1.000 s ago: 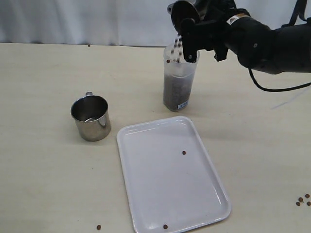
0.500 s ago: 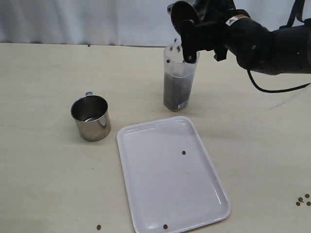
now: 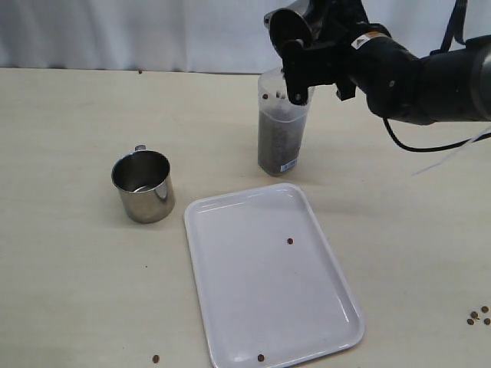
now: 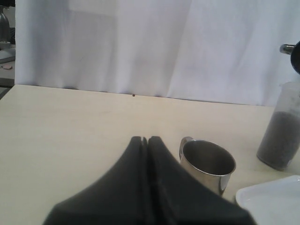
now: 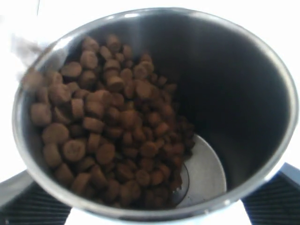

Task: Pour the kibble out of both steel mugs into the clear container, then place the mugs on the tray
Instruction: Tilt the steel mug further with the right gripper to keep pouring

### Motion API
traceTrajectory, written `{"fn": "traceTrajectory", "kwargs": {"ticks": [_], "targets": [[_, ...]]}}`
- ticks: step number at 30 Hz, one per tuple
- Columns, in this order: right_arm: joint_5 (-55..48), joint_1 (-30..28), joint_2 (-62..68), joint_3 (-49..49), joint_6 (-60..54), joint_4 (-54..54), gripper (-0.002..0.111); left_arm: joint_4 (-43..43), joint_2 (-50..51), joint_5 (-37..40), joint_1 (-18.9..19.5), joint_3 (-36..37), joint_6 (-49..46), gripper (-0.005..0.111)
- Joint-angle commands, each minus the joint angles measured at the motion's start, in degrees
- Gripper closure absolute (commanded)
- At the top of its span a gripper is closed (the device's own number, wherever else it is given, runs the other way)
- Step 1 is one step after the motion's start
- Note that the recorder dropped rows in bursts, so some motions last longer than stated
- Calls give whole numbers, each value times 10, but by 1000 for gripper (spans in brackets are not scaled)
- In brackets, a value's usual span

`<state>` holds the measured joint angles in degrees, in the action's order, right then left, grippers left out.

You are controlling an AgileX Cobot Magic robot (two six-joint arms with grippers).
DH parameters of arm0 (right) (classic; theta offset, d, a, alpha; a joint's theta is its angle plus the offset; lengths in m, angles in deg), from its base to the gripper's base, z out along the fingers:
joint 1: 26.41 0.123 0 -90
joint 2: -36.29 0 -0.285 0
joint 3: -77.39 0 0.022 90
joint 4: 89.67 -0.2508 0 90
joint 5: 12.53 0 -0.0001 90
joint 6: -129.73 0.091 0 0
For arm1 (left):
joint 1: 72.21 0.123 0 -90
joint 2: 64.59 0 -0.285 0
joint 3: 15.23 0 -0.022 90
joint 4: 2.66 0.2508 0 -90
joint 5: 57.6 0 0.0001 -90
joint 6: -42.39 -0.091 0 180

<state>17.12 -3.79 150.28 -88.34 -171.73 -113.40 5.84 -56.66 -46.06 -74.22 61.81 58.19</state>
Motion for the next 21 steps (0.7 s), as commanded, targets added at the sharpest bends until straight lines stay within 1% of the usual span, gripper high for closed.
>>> {"fn": "traceTrajectory", "kwargs": {"ticks": [1,9,16,19,21], "targets": [[22,1,-4,-2,0,11,103,0,-1,-3,0,2,3,107],[22,1,-4,-2,0,19,103,0,-1,-3,0,2,3,107],[46,1,-4,-2,0,23,103,0,-1,-3,0,2,3,107],[57,2,-4,15,0,68,103,0,-1,-3,0,2,3,107],[63,2,-4,18,0,52,103,0,-1,-3,0,2,3,107]]}}
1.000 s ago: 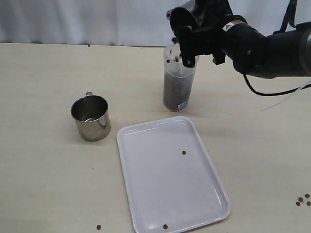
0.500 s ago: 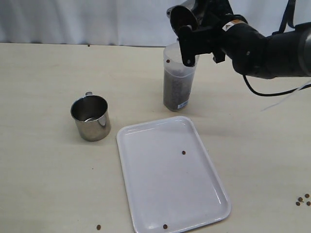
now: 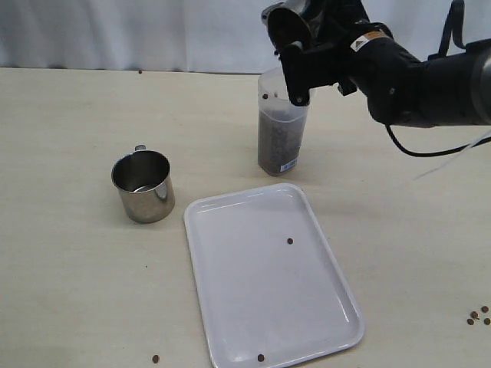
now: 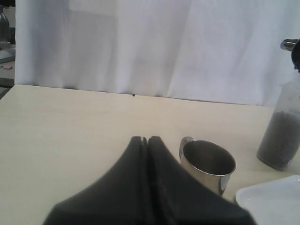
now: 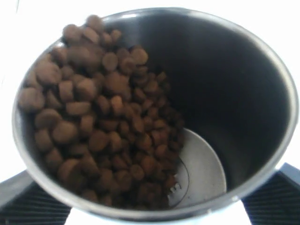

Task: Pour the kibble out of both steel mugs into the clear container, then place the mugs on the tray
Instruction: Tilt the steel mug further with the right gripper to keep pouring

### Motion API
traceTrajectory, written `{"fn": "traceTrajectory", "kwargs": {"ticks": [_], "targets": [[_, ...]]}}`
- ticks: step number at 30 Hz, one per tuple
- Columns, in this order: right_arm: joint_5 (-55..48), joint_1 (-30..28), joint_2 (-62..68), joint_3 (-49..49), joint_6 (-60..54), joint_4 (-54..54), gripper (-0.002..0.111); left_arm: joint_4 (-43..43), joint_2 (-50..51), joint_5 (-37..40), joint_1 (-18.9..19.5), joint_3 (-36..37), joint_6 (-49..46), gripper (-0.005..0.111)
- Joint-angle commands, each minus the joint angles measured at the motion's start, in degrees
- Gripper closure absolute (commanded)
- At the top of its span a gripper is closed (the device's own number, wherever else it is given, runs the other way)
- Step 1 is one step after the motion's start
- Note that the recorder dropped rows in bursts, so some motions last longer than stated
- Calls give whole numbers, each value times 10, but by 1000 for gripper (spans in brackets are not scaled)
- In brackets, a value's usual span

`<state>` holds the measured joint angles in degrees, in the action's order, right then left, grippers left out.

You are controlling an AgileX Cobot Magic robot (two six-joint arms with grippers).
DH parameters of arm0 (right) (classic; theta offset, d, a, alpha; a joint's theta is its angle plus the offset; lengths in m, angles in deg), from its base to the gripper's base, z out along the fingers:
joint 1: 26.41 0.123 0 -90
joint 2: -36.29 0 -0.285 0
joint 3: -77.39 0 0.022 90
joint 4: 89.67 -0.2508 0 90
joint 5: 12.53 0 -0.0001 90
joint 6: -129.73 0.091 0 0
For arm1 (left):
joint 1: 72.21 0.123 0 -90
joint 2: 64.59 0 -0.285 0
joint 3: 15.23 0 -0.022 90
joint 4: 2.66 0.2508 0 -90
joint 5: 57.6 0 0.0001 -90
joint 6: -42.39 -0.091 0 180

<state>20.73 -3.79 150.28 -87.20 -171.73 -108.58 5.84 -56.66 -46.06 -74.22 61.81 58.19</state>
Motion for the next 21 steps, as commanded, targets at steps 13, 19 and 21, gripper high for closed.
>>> {"fn": "traceTrajectory", "kwargs": {"ticks": [13,19,21], "targets": [[27,1,-4,6,0,-3,103,0,-1,-3,0,2,3,107],[26,1,-4,6,0,-3,103,0,-1,-3,0,2,3,107],[25,1,-4,6,0,-3,103,0,-1,-3,0,2,3,107]]}}
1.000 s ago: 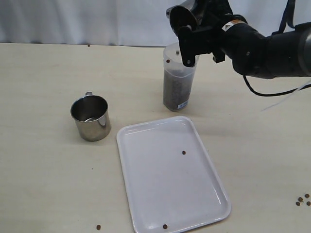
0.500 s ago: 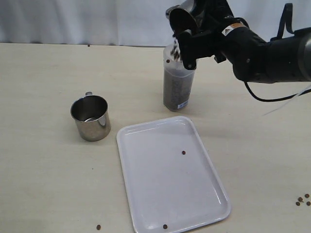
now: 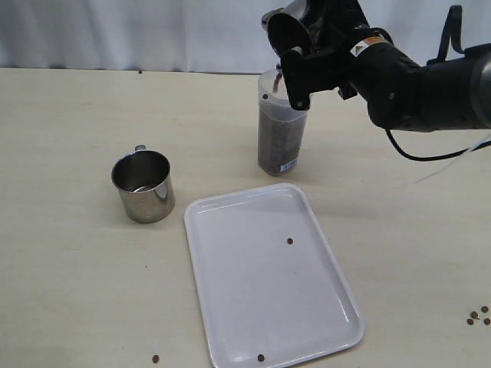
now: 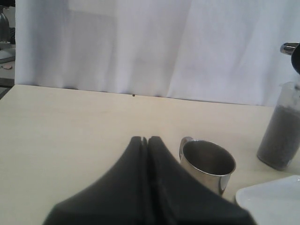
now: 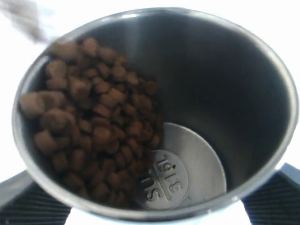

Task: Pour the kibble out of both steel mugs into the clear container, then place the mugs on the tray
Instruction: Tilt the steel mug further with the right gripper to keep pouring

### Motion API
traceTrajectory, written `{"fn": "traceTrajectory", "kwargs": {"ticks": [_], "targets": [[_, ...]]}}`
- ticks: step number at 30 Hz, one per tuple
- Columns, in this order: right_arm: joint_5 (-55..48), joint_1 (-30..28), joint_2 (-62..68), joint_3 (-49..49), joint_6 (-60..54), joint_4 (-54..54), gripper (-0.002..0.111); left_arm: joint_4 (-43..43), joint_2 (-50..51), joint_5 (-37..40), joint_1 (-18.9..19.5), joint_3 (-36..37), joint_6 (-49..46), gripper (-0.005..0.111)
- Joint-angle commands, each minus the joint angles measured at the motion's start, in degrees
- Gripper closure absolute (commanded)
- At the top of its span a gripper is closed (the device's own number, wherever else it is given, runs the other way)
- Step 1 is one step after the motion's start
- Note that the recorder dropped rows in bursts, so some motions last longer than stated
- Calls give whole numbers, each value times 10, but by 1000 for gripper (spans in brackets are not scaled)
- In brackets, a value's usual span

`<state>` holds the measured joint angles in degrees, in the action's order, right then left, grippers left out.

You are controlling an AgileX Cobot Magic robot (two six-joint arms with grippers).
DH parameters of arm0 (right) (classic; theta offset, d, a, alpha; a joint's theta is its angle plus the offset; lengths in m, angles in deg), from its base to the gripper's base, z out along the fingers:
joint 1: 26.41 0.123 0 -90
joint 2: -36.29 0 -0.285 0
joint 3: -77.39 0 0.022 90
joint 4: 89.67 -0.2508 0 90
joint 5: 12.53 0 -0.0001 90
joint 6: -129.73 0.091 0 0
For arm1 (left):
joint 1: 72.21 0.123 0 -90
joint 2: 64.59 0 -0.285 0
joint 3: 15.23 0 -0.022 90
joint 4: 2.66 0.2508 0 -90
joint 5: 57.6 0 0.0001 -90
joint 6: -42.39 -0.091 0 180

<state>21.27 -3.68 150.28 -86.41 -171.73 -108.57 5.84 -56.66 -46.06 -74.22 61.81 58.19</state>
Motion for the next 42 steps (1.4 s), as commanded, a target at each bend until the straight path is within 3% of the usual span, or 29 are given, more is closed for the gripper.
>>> {"fn": "traceTrajectory", "kwargs": {"ticks": [1,42], "targets": [[19,0,-4,-2,0,-3,103,0,-1,-3,0,2,3,107],[70,0,-4,8,0,78,103,0,-1,-3,0,2,3,107]]}}
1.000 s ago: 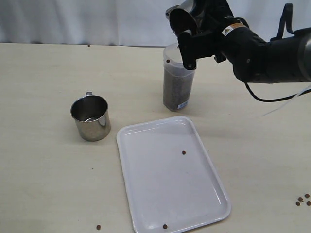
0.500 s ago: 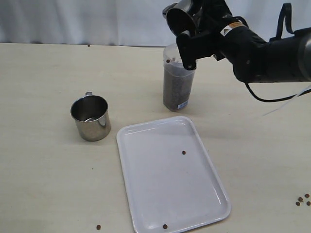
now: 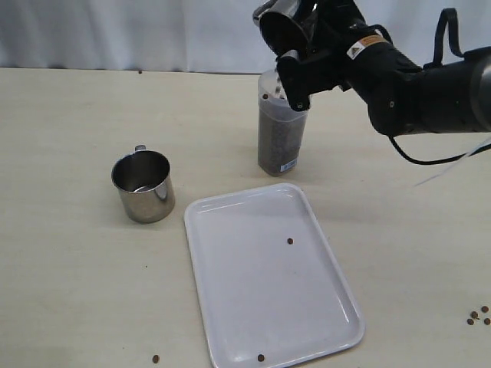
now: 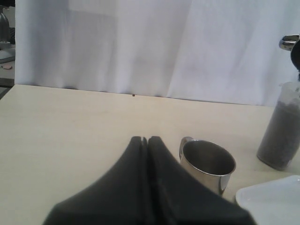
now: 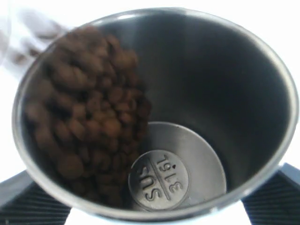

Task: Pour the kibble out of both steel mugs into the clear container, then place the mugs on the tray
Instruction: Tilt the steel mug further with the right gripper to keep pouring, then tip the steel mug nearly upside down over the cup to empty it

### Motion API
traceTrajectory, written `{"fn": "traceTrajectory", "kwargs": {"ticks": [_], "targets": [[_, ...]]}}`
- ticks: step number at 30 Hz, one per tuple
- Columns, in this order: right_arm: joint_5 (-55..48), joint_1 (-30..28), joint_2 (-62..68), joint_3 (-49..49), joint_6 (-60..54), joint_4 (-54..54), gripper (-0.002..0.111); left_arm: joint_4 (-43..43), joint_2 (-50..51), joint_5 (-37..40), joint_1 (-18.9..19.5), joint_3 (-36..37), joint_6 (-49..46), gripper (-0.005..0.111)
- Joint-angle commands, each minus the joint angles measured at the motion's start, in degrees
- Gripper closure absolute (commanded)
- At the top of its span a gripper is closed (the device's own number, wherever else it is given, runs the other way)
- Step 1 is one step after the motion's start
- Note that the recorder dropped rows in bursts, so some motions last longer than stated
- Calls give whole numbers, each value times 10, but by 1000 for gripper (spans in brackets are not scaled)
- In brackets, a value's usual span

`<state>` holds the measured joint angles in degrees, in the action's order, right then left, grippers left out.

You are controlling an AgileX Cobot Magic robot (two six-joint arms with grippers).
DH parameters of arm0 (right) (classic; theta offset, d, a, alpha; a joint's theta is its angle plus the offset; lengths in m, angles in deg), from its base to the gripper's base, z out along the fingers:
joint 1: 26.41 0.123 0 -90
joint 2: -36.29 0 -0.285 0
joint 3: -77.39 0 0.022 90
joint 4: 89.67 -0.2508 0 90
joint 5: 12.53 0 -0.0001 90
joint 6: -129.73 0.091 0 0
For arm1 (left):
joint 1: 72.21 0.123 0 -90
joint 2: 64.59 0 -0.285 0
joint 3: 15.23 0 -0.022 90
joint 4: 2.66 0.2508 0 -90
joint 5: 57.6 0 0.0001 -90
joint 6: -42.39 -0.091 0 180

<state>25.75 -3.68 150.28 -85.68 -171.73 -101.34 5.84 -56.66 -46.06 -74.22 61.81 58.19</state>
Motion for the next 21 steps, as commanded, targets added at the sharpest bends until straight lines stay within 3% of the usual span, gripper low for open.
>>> {"fn": "traceTrajectory", "kwargs": {"ticks": [1,21], "targets": [[25,0,-4,1,0,6,103,0,-1,-3,0,2,3,107],[25,0,-2,1,0,38,103,0,-1,-3,0,2,3,107]]}}
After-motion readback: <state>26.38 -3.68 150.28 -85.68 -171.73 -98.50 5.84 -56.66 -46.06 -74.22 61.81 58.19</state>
